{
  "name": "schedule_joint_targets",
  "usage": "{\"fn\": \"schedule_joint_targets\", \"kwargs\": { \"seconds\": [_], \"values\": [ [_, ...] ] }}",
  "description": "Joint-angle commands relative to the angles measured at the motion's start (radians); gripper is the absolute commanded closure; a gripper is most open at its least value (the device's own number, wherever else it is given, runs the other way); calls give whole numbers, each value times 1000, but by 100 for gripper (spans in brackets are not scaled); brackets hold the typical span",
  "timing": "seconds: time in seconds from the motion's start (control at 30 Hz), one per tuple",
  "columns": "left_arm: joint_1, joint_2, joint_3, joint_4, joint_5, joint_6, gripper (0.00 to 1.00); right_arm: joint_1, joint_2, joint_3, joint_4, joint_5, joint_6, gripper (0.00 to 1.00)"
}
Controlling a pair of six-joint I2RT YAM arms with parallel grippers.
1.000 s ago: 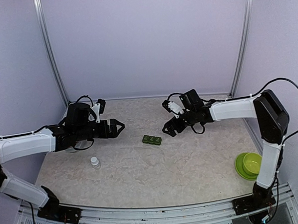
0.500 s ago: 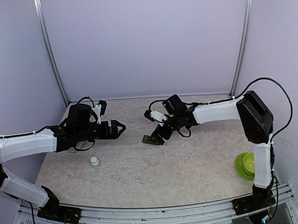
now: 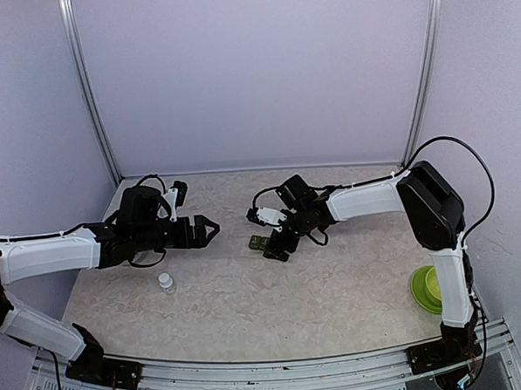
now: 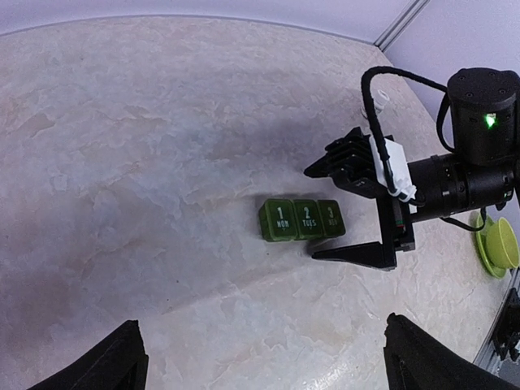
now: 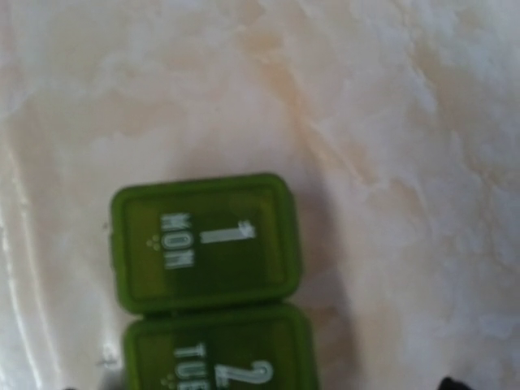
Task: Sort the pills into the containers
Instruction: Pick up the compartment of the pill container from the center of the board.
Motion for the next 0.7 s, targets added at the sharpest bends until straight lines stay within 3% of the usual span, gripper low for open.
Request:
{"fn": "schedule_joint_targets", "kwargs": {
  "seconds": [0.0, 0.3, 0.67],
  "values": [
    [-8, -11, -13, 25, 7, -11, 1, 5, 43, 22, -2, 8, -50, 7],
    [-7, 2, -13, 33, 10, -9, 1, 5, 48, 27, 10, -4, -94, 16],
    [-7, 9, -20, 43, 17, -14, 1, 5, 55, 37, 11, -48, -122, 34]
  ]
}}
